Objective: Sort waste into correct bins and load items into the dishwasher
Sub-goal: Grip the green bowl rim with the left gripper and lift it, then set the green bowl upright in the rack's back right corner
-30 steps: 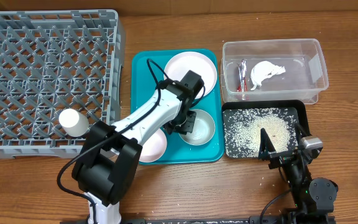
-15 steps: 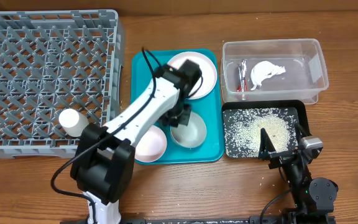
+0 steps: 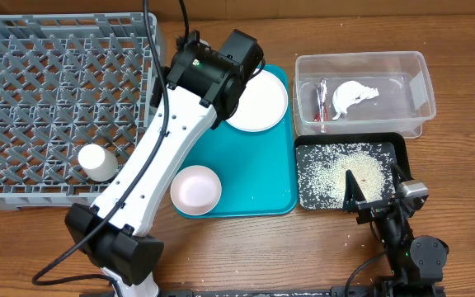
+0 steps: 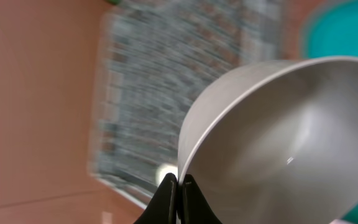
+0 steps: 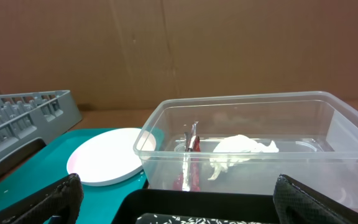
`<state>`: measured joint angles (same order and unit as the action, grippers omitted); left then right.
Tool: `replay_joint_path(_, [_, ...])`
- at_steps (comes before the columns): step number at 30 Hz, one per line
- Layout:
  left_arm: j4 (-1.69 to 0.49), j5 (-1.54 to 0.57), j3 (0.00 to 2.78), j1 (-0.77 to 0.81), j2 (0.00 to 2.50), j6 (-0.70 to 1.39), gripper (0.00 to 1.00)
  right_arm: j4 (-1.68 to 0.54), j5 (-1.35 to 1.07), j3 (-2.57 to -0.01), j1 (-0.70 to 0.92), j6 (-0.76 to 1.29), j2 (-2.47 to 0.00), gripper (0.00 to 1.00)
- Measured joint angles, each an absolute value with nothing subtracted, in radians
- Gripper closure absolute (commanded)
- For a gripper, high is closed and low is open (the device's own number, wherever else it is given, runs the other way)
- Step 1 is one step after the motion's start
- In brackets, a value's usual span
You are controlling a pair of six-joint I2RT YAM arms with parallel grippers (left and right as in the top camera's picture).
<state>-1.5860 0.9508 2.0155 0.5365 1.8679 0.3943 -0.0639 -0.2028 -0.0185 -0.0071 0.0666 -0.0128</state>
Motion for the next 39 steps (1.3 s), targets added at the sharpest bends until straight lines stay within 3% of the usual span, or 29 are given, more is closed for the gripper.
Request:
replay_joint_path(5, [-1.524,1.271,1.999,0.495,1.87,0.425,0.96,-0.065,-0.203,-0.019,-0.007,0.067,-0.013,0.0])
replay_joint_path(8, [-1.465,1.323,1.987,0.444,1.87,0.437,0.96,-0.065,-0.203,-0.019,-0.007,0.067,-0.013,0.0])
replay_joint_path(17, [-1.226,1.351,1.809,0.227,1.879,0.443,0.96,-0.064,-0.203,-0.019,-0.007,0.067,-0.013,0.0])
replay_joint_path(30, [-0.943,1.353,1.751,0.189,2.119,0.295,0.96,-0.064,-0.203,-0.019,-0.007,0.067,-0.013,0.0])
replay_joint_path(39, [-0.938,1.361,1.75,0.202,2.174,0.25,0.96,-0.064,-0.203,-0.019,-0.007,0.067,-0.013,0.0])
